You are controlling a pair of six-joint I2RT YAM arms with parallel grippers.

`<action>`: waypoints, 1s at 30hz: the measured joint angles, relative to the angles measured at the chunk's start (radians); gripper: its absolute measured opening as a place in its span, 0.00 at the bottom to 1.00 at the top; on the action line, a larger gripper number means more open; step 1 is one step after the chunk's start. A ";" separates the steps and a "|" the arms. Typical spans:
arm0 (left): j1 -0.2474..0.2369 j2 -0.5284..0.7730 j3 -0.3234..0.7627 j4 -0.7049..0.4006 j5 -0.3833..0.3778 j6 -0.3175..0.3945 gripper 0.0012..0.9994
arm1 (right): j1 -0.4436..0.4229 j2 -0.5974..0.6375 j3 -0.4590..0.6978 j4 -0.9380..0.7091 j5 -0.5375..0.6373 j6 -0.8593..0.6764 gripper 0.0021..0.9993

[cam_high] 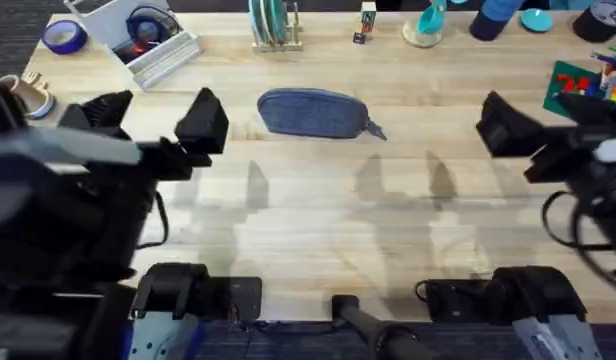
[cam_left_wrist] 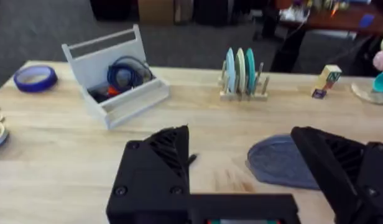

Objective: Unzip the bag, pick up the pens from the table one at a time and place them inside, then zip the bag closed.

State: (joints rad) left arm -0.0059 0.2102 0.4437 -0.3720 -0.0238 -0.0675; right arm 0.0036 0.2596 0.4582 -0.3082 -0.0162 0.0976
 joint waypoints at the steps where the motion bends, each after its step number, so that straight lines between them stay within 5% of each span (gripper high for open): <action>1: 0.000 0.036 0.040 -0.032 0.000 0.000 0.99 | 0.000 0.032 0.037 -0.022 0.000 0.000 1.00; 19: 0.000 0.623 0.643 -0.434 0.018 -0.004 0.99 | 0.000 0.583 0.589 -0.487 -0.005 0.000 1.00; 30: 0.000 0.857 0.775 -0.579 0.058 -0.005 0.99 | 0.000 0.869 0.811 -0.691 -0.006 0.000 1.00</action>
State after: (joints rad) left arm -0.0059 1.0669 1.2190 -0.9512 0.0345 -0.0722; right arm 0.0036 1.1282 1.2691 -0.9994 -0.0227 0.0978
